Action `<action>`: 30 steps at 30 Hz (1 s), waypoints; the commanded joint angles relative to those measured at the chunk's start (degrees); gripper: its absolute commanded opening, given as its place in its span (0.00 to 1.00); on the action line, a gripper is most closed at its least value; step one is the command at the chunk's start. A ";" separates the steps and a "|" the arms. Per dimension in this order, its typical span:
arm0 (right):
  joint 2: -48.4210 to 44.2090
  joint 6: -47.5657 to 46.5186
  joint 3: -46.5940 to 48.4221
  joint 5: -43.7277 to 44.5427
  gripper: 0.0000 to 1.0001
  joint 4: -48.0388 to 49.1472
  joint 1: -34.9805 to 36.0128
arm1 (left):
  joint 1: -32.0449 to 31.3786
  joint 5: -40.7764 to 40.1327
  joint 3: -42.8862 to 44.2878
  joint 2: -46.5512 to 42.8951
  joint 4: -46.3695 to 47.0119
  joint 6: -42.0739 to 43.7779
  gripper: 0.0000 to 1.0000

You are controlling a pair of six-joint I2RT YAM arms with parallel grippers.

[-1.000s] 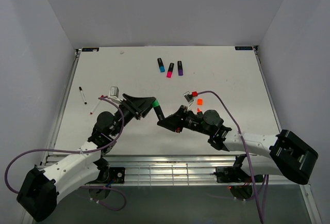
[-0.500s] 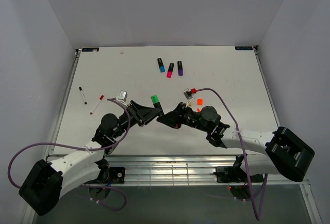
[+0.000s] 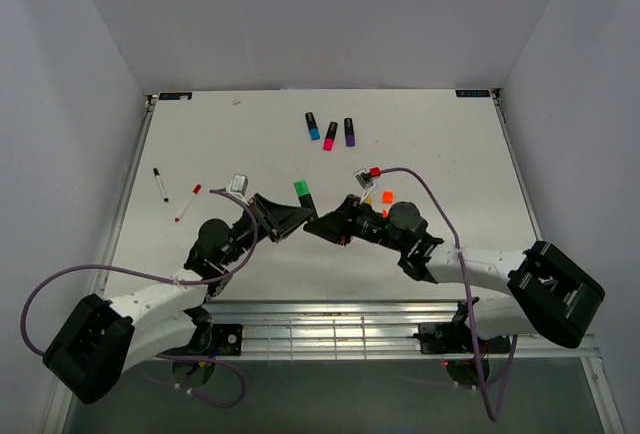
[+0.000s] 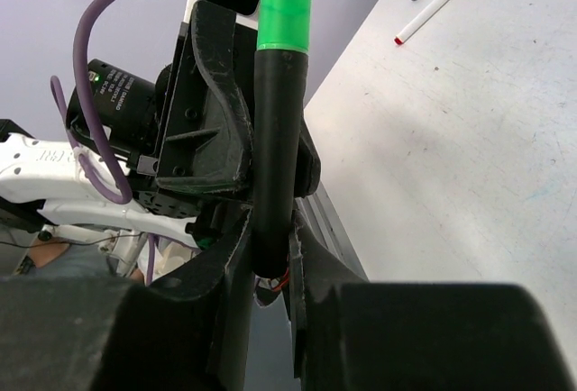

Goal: Open the pen caps

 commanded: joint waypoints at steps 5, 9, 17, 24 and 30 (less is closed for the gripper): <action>2.62 1.22 2.24 -5.85 0.08 3.49 0.66 | -0.70 4.52 -0.13 2.16 9.97 -1.75 0.25; 2.89 1.40 3.12 -7.35 0.20 1.47 0.57 | -0.70 3.82 -1.63 1.11 11.65 -2.19 0.04; -6.15 -8.60 6.80 -2.35 0.71 -28.64 -2.32 | -0.44 4.87 -0.67 -2.92 1.30 -0.18 0.00; -15.74 -17.49 12.59 0.23 0.82 -48.18 -10.40 | -0.09 8.98 1.78 -5.66 -11.43 6.84 0.00; -12.06 -21.10 22.54 -2.76 0.82 -56.81 -13.05 | -0.09 12.61 2.94 -4.69 -15.94 11.25 0.00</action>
